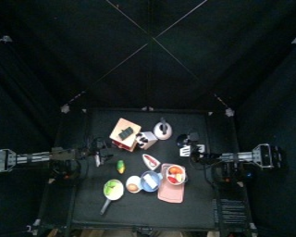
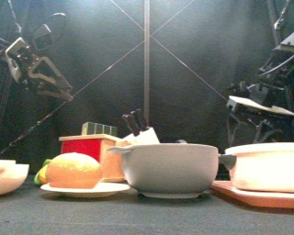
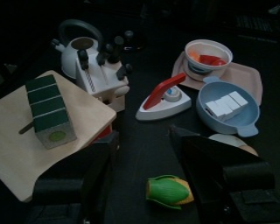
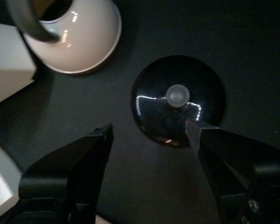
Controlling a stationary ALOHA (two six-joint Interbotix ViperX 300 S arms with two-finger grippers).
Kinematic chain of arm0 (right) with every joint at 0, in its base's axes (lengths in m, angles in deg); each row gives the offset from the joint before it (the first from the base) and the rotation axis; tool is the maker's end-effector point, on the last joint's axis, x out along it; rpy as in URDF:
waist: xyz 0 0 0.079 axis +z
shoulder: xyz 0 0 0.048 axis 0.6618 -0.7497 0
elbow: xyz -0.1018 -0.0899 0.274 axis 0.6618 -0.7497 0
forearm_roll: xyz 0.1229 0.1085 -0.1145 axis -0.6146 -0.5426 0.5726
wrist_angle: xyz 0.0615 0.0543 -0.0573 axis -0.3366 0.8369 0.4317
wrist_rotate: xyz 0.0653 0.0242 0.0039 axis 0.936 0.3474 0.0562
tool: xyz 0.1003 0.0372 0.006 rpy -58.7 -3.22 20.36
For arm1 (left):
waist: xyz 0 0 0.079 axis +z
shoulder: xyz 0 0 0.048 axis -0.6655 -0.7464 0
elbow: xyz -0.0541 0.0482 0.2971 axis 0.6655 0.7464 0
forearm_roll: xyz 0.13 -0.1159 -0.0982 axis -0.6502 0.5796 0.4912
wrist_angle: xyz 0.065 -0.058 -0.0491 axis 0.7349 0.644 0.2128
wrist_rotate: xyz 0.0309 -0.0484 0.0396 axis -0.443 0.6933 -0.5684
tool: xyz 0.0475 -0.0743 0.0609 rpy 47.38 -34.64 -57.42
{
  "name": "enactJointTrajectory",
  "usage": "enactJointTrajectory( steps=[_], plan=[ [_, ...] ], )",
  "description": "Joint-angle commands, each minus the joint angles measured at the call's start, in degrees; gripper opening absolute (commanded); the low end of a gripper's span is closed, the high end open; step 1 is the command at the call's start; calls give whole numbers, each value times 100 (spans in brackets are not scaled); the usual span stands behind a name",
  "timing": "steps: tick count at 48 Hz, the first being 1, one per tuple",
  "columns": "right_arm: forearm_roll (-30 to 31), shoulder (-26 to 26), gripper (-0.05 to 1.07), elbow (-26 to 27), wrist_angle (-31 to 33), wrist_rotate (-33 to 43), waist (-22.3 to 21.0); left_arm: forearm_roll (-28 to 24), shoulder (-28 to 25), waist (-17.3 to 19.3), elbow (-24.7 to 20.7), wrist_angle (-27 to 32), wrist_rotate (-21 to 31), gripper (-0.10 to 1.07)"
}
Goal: Grab pot lid
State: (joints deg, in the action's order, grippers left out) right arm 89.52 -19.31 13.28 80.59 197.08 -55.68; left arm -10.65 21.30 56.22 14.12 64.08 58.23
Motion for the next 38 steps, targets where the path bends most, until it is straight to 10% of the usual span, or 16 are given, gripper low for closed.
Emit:
enactJointTrajectory(
  steps=[1,38],
  plan=[
    [114,-114,96,44,-202,9,-220,0,-9,9,-79,-18,9,87],
    [519,-896,91,62,-870,18,-1143,0,-9,9,-70,-18,9,87]
  ],
)
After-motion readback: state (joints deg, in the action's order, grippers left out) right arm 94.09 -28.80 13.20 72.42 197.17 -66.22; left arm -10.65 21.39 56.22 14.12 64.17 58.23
